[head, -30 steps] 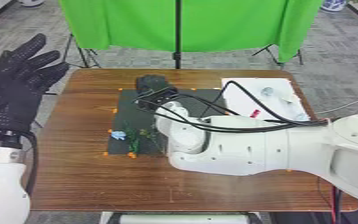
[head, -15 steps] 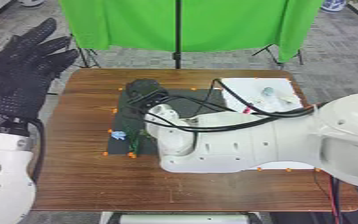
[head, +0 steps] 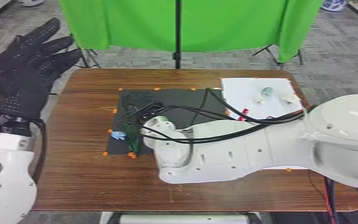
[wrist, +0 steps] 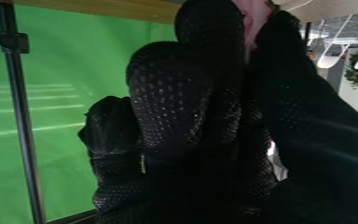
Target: Arrange flowers
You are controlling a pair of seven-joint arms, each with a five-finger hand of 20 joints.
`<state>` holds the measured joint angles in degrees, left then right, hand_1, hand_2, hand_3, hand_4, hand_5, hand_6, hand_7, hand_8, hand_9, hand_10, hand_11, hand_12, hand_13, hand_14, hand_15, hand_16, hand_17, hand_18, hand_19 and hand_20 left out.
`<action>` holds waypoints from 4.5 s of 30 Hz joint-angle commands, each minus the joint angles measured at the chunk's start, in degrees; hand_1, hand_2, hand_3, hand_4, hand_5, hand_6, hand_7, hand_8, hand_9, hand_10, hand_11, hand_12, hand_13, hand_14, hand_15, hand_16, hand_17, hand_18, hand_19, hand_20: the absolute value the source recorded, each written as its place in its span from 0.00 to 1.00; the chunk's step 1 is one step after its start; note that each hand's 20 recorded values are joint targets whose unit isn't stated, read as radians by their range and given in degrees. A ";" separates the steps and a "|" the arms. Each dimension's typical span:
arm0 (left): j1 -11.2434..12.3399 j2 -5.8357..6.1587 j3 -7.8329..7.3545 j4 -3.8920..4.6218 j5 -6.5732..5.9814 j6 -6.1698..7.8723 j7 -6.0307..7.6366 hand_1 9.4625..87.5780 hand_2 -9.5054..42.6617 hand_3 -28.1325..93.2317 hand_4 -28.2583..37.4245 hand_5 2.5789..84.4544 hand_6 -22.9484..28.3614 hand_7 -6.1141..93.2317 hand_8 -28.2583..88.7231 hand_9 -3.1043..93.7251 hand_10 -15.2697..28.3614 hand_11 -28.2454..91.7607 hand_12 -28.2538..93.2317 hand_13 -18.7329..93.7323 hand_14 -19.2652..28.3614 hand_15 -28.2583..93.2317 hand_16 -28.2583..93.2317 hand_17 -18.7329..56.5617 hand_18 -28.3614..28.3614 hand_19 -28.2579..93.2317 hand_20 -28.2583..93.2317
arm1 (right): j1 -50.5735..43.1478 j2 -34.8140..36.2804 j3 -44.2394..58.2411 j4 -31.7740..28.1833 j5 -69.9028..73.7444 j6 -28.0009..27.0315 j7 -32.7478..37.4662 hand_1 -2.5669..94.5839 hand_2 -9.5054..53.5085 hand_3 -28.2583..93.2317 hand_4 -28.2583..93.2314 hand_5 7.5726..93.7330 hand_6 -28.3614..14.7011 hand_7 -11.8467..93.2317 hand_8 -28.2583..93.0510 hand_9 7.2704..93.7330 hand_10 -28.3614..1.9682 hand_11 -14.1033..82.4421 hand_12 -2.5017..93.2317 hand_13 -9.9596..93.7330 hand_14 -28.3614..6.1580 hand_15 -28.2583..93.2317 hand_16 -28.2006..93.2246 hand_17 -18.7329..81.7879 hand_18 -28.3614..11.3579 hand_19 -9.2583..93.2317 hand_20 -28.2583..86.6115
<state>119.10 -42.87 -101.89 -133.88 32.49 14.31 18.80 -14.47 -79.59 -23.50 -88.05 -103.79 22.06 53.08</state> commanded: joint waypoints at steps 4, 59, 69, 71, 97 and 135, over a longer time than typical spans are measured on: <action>-2.71 -0.40 2.18 0.40 0.28 -0.25 -2.05 0.14 0.33 0.86 0.00 0.42 0.64 0.17 0.17 0.36 0.79 0.44 0.32 0.39 0.97 0.66 0.15 0.16 0.92 0.74 0.29 | 1.56 -0.92 0.90 0.58 -0.77 0.43 1.24 0.55 0.00 0.68 0.00 0.86 0.74 0.30 0.24 0.97 0.70 0.45 0.23 0.91 0.73 0.75 0.40 0.65 0.28 1.00 0.59; 18.95 -8.31 -12.18 -4.80 -0.09 4.48 -2.14 0.14 0.33 0.86 0.00 0.42 0.64 0.17 0.17 0.36 0.80 0.44 0.32 0.39 0.98 0.66 0.15 0.16 0.92 0.74 0.29 | -17.79 30.05 36.74 -15.90 -6.17 -11.99 -1.78 0.35 0.04 0.84 0.00 0.60 0.61 0.27 0.13 0.68 0.44 0.36 0.18 0.75 0.52 0.74 0.34 0.53 0.22 0.99 0.42; 18.78 -8.97 -10.96 -4.80 -0.24 5.32 -2.53 0.14 0.33 0.86 0.00 0.40 0.63 0.17 0.17 0.35 0.78 0.44 0.32 0.39 0.98 0.66 0.15 0.16 0.93 0.74 0.29 | -31.65 41.37 49.64 -19.77 -8.39 -13.36 0.61 0.36 0.04 0.85 0.00 0.57 0.60 0.26 0.13 0.63 0.40 0.34 0.17 0.72 0.49 0.75 0.33 0.52 0.22 0.99 0.40; 18.84 -8.99 -10.87 -4.90 -0.43 5.48 -2.26 0.14 0.33 0.86 0.00 0.40 0.63 0.17 0.17 0.34 0.78 0.44 0.32 0.39 0.98 0.66 0.15 0.16 0.93 0.74 0.29 | -32.91 43.56 50.54 -19.81 -8.52 -13.19 1.37 0.36 0.03 0.85 0.00 0.57 0.59 0.26 0.14 0.62 0.39 0.34 0.17 0.72 0.49 0.75 0.33 0.52 0.22 1.00 0.40; 18.78 -7.81 -9.26 -4.43 -1.16 4.93 -1.18 0.14 0.33 0.86 0.00 0.40 0.63 0.18 0.17 0.34 0.78 0.44 0.32 0.39 0.98 0.66 0.15 0.16 0.92 0.74 0.29 | -48.58 52.84 64.28 -13.65 -3.82 -23.73 11.30 0.36 0.00 0.85 0.00 0.47 0.54 0.23 0.14 0.46 0.23 0.26 0.16 0.67 0.41 0.78 0.30 0.54 0.20 1.00 0.43; 17.51 -7.98 -8.89 -4.88 -0.08 3.11 -2.45 0.14 0.34 0.86 0.00 0.41 0.64 0.18 0.17 0.35 0.79 0.44 0.32 0.39 0.98 0.66 0.15 0.16 0.92 0.74 0.29 | -44.82 50.09 54.01 -17.20 -13.20 -9.63 5.69 0.63 0.00 0.81 0.00 0.83 0.68 0.40 0.25 0.99 0.72 0.26 0.39 0.90 0.74 0.73 0.38 0.67 0.30 1.00 0.55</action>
<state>136.14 -50.45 -110.39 -138.30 31.60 18.94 17.60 -59.76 -29.22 30.93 -99.46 -112.55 8.04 60.91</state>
